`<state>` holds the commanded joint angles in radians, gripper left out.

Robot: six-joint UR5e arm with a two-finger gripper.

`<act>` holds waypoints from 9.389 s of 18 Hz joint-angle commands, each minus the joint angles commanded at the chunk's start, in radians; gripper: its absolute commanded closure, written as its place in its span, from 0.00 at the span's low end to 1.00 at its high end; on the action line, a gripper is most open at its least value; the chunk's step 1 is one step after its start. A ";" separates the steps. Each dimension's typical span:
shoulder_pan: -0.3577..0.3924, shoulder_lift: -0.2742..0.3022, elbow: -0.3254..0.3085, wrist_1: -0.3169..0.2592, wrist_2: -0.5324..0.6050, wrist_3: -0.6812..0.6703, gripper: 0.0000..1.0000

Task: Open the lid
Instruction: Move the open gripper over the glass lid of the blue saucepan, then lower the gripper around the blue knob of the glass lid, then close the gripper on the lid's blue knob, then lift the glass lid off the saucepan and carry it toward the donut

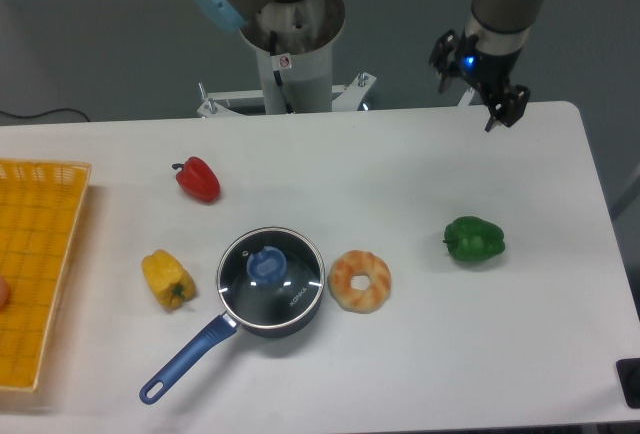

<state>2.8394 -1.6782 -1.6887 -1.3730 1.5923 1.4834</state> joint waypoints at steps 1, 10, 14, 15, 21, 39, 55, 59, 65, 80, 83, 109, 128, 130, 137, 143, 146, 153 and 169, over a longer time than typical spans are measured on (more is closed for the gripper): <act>-0.012 0.000 -0.014 0.027 0.001 -0.006 0.00; -0.170 -0.041 0.007 0.061 0.002 -0.500 0.00; -0.222 -0.063 0.000 0.069 0.002 -0.783 0.00; -0.227 -0.064 0.001 0.069 0.002 -0.833 0.00; -0.252 -0.069 0.014 0.074 -0.075 -1.169 0.00; -0.482 -0.187 0.072 0.253 -0.084 -1.546 0.00; -0.574 -0.259 0.090 0.281 -0.072 -1.545 0.00; -0.578 -0.268 0.090 0.281 -0.058 -1.545 0.00; -0.589 -0.282 0.092 0.282 -0.037 -1.543 0.00; -0.597 -0.290 0.089 0.287 -0.032 -1.543 0.00; -0.597 -0.290 0.078 0.287 -0.026 -1.542 0.00; -0.600 -0.293 0.090 0.282 -0.002 -1.537 0.37; -0.597 -0.279 0.112 0.270 0.000 -1.504 0.42; -0.597 -0.272 0.112 0.269 0.000 -1.474 0.42; -0.575 -0.224 0.112 0.244 0.008 -1.277 0.43; -0.552 -0.222 0.110 0.242 0.023 -1.097 0.46; -0.539 -0.221 0.109 0.242 0.032 -1.060 0.46; -0.459 -0.192 0.103 0.216 0.034 -0.815 0.46; -0.353 -0.169 0.096 0.190 0.034 -0.572 0.49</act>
<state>2.4865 -1.8469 -1.5923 -1.1827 1.6260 0.9111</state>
